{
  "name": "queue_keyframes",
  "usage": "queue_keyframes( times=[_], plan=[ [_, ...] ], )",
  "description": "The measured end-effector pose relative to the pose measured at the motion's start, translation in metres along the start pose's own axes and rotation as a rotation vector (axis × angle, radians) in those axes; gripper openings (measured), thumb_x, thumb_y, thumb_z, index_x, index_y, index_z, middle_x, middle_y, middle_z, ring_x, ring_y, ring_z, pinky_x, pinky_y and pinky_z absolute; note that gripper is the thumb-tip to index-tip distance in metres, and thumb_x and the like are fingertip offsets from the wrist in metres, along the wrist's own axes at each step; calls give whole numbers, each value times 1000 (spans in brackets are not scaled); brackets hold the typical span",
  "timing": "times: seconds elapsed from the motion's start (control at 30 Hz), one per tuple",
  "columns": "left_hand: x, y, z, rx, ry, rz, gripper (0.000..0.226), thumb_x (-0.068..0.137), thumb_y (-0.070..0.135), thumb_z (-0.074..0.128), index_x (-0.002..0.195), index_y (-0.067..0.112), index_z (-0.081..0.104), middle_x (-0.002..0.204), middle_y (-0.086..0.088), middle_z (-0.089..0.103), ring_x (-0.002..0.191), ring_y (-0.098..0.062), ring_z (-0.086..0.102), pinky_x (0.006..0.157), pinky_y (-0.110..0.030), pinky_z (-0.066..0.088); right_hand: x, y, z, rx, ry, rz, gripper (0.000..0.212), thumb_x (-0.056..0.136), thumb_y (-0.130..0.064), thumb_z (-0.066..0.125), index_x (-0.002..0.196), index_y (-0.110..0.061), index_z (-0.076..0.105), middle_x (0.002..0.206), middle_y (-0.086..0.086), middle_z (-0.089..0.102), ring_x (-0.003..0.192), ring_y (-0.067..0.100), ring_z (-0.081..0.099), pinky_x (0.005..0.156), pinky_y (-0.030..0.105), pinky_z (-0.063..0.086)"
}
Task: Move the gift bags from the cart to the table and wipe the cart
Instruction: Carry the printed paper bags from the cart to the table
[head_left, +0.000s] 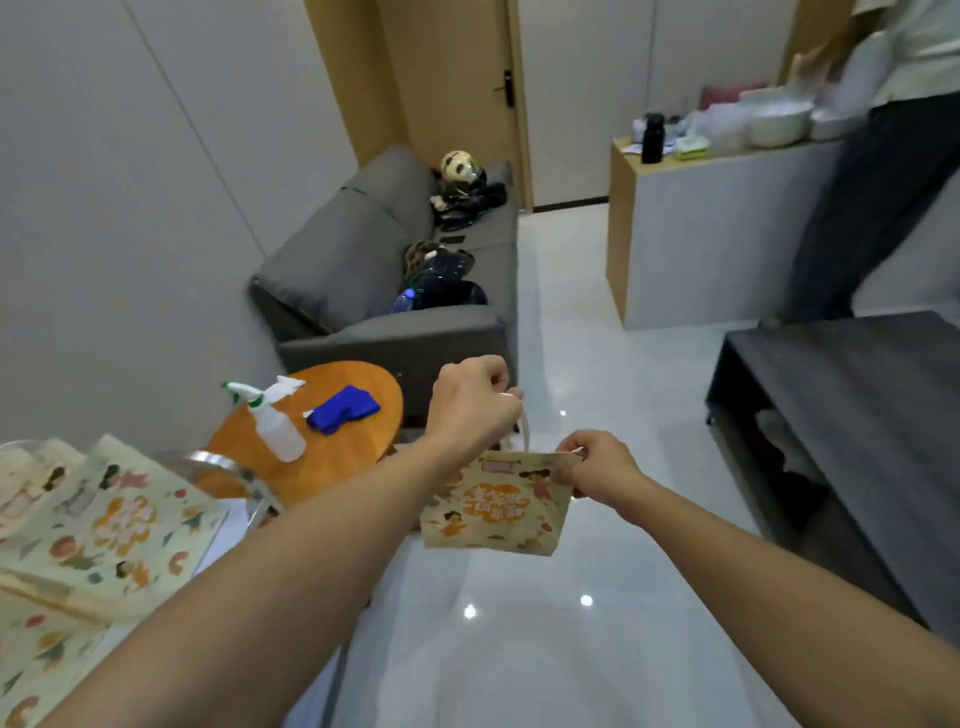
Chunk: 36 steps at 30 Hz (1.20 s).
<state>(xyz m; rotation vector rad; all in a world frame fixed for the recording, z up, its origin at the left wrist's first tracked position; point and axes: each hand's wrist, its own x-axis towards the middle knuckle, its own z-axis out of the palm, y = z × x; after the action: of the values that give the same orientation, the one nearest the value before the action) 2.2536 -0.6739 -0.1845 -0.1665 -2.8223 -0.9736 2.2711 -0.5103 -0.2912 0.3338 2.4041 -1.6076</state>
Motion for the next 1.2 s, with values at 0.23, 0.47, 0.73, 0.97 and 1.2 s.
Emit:
queue_keyframes(
  times=[0.23, 0.47, 0.73, 0.97, 1.2],
  plan=[
    [44, 121, 143, -95, -246, 198, 34, 86, 19, 69, 66, 10, 42, 64, 0, 43, 62, -20, 40, 59, -32, 38, -11, 94, -148, 44, 333, 140, 11, 83, -15, 71, 89, -24, 71, 92, -4, 71, 89, 16, 66, 75, 34, 58],
    [58, 235, 267, -197, -474, 444, 38, 82, 12, 71, 62, 14, 39, 59, 4, 41, 55, -7, 41, 58, -29, 48, -39, 167, -255, -30, 626, 368, 8, 77, -20, 76, 74, -26, 73, 77, -9, 71, 79, 10, 65, 60, 31, 48],
    [72, 357, 383, -235, -774, 781, 35, 83, 26, 71, 66, 15, 42, 64, 3, 48, 61, -18, 45, 59, -37, 49, -47, 217, -361, -225, 807, 648, 14, 86, -26, 70, 72, -24, 68, 78, -5, 68, 80, 18, 63, 64, 31, 49],
    [92, 447, 441, -259, -939, 1043, 28, 85, 24, 71, 71, 11, 51, 66, -4, 55, 62, -18, 48, 56, -32, 42, -45, 235, -432, -155, 976, 809, 19, 83, -29, 79, 69, -26, 67, 73, -9, 67, 70, 13, 63, 59, 29, 50],
    [92, 527, 505, -311, -1024, 1150, 27, 85, 19, 73, 70, 12, 52, 70, -6, 58, 64, -18, 49, 63, -43, 54, -47, 266, -489, -44, 1111, 894, 11, 82, -27, 79, 76, -26, 69, 79, -9, 68, 81, 15, 65, 67, 30, 52]
  ],
)
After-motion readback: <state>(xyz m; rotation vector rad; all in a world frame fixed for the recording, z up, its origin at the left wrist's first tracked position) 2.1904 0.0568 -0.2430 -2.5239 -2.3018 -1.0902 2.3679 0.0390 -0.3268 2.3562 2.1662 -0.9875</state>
